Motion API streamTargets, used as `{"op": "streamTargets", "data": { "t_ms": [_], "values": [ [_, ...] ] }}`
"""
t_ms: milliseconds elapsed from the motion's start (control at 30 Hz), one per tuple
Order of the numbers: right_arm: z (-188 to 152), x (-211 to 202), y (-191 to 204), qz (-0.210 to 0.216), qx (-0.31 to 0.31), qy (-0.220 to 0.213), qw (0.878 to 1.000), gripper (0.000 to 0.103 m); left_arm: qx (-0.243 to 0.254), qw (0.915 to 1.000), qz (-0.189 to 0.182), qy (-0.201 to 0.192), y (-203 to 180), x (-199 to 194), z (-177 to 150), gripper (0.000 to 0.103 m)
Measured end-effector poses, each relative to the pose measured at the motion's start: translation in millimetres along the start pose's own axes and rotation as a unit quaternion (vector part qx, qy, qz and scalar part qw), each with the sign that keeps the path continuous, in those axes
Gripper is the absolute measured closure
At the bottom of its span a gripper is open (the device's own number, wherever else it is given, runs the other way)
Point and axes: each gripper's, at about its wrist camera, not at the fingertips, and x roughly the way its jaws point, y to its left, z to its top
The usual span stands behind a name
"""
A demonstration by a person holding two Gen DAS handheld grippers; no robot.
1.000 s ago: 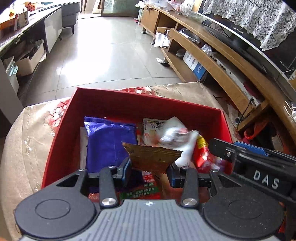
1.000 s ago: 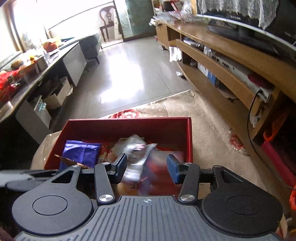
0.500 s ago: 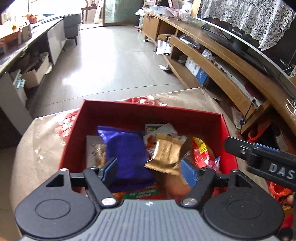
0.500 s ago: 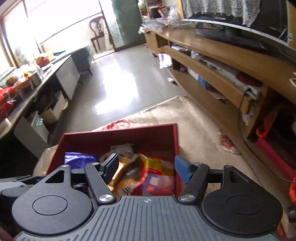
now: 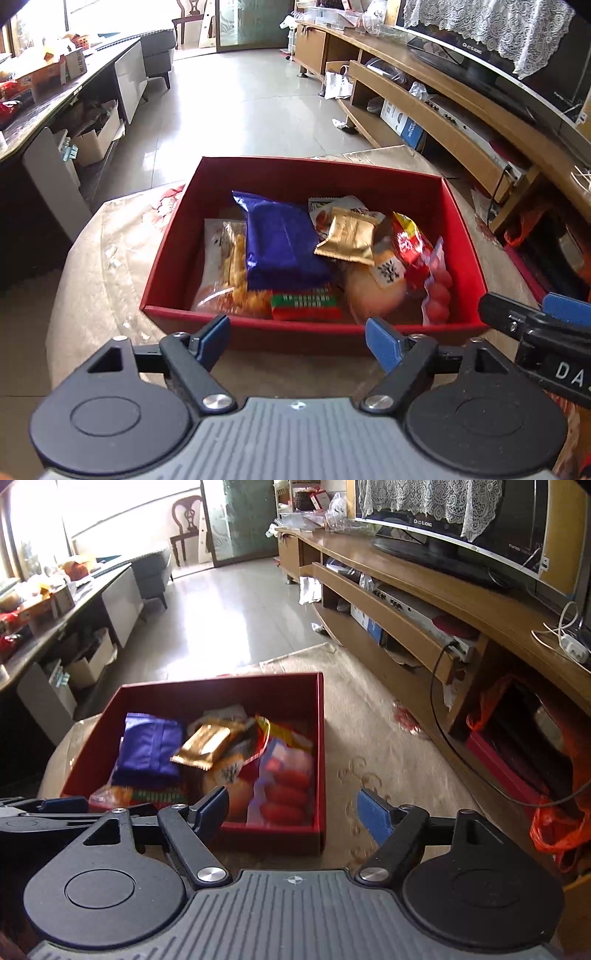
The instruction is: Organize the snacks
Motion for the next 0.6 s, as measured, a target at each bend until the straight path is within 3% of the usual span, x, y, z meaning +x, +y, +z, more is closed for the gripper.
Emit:
{"op": "streamTargets", "data": {
  "t_ms": [600],
  "values": [
    [-39,-27,8,0.009,0.001,-0.001,1.000,0.019,0.011,0.9996,0.021,-0.018,1,-35,-44,0.019]
  ]
}}
